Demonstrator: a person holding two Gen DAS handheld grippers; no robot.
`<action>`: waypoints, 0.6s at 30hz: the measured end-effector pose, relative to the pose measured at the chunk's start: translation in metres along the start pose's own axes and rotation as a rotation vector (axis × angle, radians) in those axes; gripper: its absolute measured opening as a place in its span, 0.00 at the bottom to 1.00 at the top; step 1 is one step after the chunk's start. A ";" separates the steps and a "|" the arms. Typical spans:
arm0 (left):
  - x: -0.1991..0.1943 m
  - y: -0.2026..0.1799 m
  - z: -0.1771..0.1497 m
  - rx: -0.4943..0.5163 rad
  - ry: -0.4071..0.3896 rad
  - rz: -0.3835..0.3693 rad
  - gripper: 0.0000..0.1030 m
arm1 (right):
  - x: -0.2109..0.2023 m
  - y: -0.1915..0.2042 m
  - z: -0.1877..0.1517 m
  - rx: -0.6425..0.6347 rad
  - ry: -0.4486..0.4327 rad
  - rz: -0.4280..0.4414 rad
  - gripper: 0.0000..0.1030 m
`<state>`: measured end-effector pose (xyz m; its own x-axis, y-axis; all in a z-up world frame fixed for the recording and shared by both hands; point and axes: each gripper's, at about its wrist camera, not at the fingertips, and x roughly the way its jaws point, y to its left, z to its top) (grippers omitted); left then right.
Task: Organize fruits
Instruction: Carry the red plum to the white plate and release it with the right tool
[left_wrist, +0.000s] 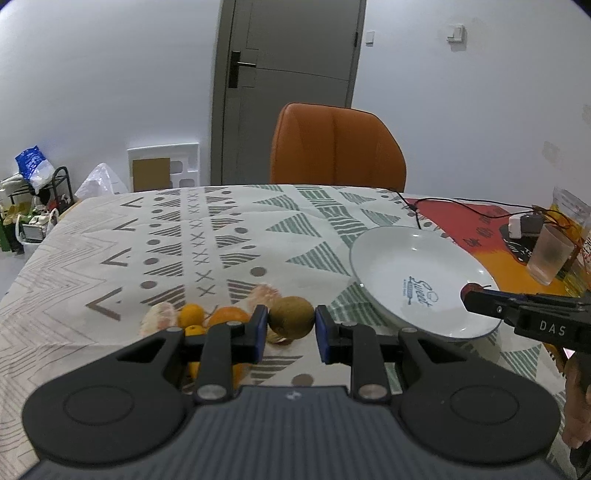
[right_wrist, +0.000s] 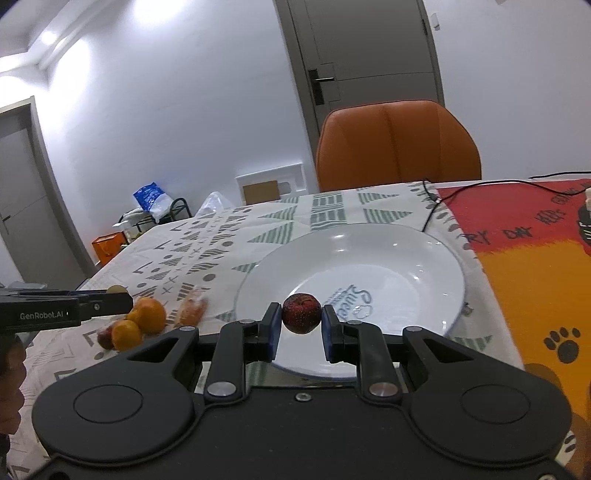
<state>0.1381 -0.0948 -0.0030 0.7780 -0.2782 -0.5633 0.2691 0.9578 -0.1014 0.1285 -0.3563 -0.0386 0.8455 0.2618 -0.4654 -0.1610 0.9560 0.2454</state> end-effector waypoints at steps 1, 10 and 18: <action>0.002 -0.003 0.001 0.004 0.001 -0.002 0.25 | 0.000 -0.002 0.000 0.004 -0.001 -0.003 0.21; 0.019 -0.028 0.006 0.037 0.016 -0.024 0.25 | -0.002 -0.025 -0.002 -0.007 -0.007 -0.067 0.49; 0.033 -0.049 0.009 0.063 0.032 -0.038 0.25 | -0.011 -0.042 0.000 -0.031 -0.041 -0.077 0.82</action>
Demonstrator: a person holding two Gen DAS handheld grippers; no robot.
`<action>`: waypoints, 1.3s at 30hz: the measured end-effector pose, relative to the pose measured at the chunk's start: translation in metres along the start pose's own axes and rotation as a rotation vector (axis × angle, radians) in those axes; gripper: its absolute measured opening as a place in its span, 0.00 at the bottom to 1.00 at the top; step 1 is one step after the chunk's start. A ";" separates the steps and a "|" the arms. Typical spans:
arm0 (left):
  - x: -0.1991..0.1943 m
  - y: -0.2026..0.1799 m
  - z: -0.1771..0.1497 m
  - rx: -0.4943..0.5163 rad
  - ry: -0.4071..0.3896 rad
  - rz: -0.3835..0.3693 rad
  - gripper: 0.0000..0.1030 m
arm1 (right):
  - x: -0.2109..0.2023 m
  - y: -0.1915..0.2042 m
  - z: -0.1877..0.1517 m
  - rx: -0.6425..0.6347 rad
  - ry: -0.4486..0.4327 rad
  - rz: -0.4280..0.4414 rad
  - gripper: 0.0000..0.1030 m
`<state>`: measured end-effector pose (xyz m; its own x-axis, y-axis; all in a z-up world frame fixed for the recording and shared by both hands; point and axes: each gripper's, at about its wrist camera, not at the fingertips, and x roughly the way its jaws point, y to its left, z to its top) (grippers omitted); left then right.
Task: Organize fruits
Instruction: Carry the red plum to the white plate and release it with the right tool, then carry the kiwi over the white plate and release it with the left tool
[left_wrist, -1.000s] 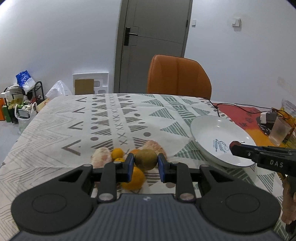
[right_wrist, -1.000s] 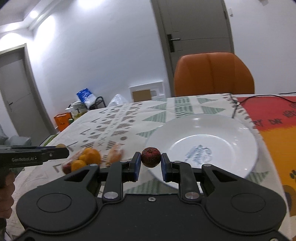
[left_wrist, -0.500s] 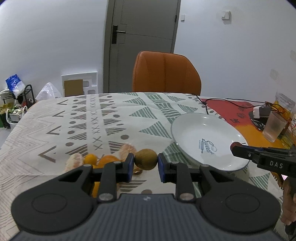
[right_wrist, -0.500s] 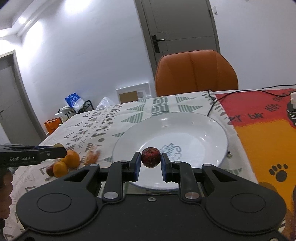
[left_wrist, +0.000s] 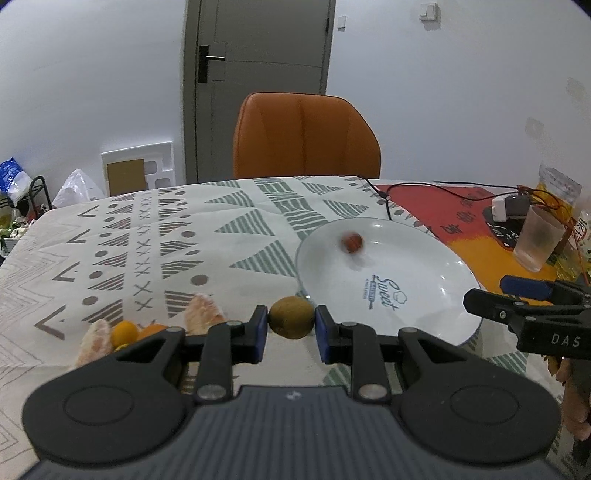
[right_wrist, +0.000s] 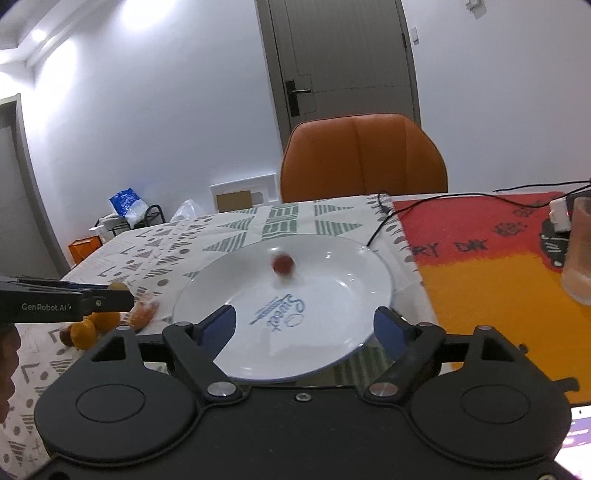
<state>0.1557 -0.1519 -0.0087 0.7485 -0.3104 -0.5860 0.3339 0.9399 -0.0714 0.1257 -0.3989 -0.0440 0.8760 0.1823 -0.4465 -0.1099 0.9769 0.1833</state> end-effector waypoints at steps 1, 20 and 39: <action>0.002 -0.002 0.000 0.004 0.001 0.000 0.25 | -0.001 -0.002 0.000 -0.005 -0.004 -0.004 0.82; 0.028 -0.038 0.011 0.041 0.020 -0.013 0.25 | -0.001 -0.039 0.011 -0.190 -0.061 0.012 1.00; 0.046 -0.049 0.017 0.037 0.024 -0.034 0.29 | 0.014 -0.059 0.007 -0.172 -0.021 0.034 1.00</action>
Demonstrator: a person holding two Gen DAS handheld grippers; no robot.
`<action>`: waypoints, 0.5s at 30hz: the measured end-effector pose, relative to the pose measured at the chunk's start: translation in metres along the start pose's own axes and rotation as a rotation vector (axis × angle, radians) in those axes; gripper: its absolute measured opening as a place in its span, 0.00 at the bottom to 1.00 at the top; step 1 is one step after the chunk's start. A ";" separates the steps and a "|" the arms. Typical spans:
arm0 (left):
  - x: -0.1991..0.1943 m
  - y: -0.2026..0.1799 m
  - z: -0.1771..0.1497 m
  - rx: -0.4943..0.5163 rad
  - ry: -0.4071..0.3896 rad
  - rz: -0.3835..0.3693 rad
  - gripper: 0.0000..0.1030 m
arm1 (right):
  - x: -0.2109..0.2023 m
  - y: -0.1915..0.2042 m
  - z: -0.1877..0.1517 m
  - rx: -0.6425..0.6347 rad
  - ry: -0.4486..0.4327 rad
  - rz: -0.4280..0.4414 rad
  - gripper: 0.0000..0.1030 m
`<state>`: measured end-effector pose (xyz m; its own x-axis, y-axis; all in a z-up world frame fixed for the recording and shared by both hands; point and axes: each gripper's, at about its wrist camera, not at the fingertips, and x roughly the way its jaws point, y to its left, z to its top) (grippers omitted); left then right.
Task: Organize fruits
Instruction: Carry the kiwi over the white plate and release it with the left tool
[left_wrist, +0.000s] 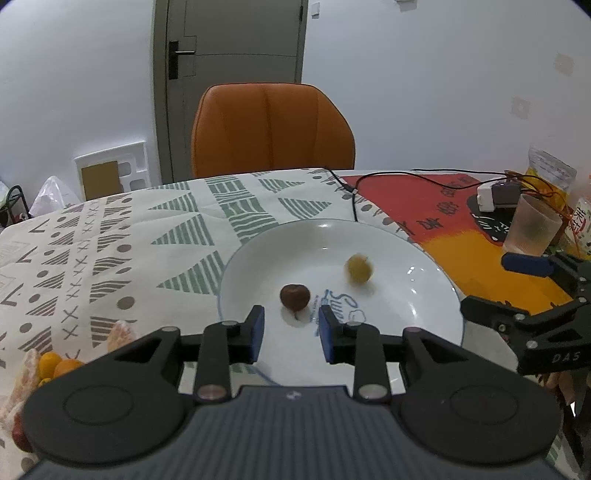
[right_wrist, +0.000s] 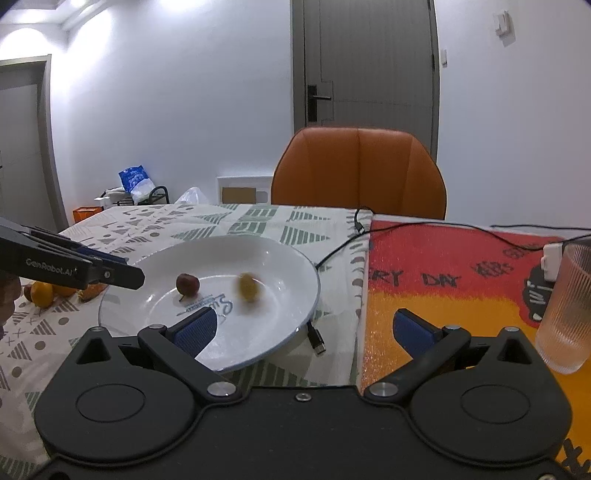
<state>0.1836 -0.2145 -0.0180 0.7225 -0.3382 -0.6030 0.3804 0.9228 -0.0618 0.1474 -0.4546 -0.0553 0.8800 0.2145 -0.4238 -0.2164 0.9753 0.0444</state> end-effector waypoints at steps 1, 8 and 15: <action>-0.001 0.003 0.000 -0.005 -0.001 0.004 0.30 | -0.001 0.001 0.001 -0.005 -0.003 0.001 1.00; -0.014 0.029 -0.004 -0.054 0.000 0.048 0.44 | 0.000 0.018 0.008 -0.021 0.003 0.018 1.00; -0.033 0.057 -0.010 -0.101 -0.016 0.098 0.66 | 0.000 0.041 0.016 -0.023 0.009 0.037 1.00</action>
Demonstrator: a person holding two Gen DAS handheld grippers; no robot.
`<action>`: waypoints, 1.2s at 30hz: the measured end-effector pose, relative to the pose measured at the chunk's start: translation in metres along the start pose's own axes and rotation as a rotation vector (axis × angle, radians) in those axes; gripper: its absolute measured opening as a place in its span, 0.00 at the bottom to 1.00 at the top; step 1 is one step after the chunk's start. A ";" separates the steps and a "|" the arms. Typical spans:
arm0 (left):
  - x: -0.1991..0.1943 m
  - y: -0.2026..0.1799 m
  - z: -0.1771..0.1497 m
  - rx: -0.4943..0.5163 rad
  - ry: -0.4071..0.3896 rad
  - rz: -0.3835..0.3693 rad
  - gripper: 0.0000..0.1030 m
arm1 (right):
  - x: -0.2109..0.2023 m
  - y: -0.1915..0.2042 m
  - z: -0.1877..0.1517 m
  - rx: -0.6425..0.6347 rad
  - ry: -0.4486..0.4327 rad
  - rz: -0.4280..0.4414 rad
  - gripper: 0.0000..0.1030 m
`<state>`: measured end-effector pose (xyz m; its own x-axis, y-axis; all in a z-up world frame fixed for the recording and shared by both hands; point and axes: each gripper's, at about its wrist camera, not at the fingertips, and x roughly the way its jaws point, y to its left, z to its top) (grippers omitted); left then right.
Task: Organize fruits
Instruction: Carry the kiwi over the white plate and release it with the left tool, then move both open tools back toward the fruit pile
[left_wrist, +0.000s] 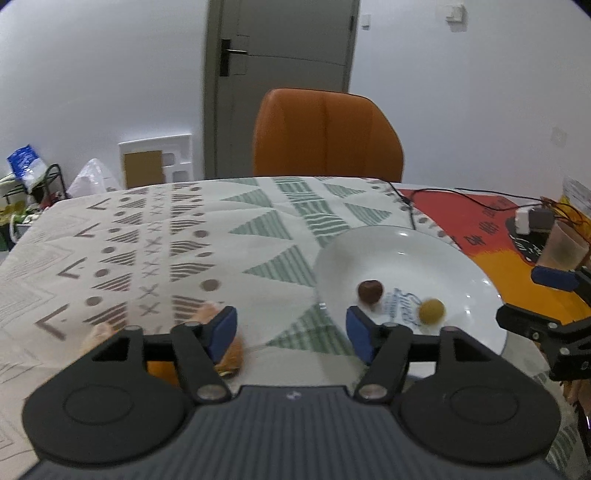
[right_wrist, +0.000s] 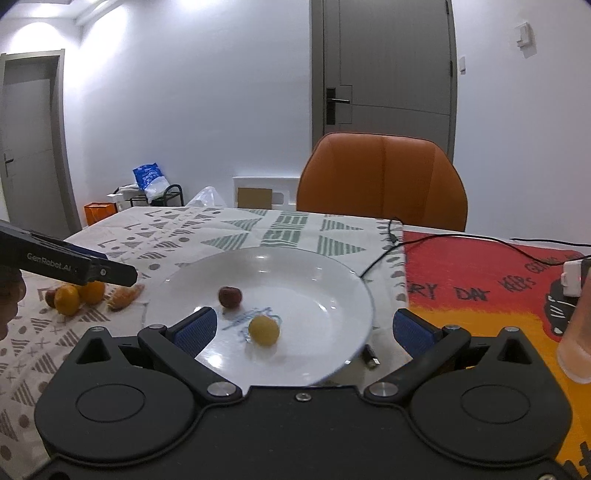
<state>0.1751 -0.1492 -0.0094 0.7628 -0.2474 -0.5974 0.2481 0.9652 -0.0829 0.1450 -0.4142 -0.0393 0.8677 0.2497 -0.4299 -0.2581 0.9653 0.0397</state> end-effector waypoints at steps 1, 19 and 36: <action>-0.003 0.004 -0.001 -0.004 -0.001 0.006 0.69 | 0.000 0.003 0.001 -0.001 0.001 0.001 1.00; -0.044 0.066 -0.020 -0.074 -0.021 0.055 0.72 | -0.007 0.067 0.011 -0.004 0.006 0.048 1.00; -0.069 0.113 -0.042 -0.137 -0.026 0.078 0.75 | -0.008 0.120 0.017 -0.020 0.012 0.106 1.00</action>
<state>0.1255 -0.0193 -0.0108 0.7922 -0.1721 -0.5855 0.1053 0.9836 -0.1465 0.1138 -0.2992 -0.0161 0.8299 0.3496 -0.4349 -0.3568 0.9317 0.0680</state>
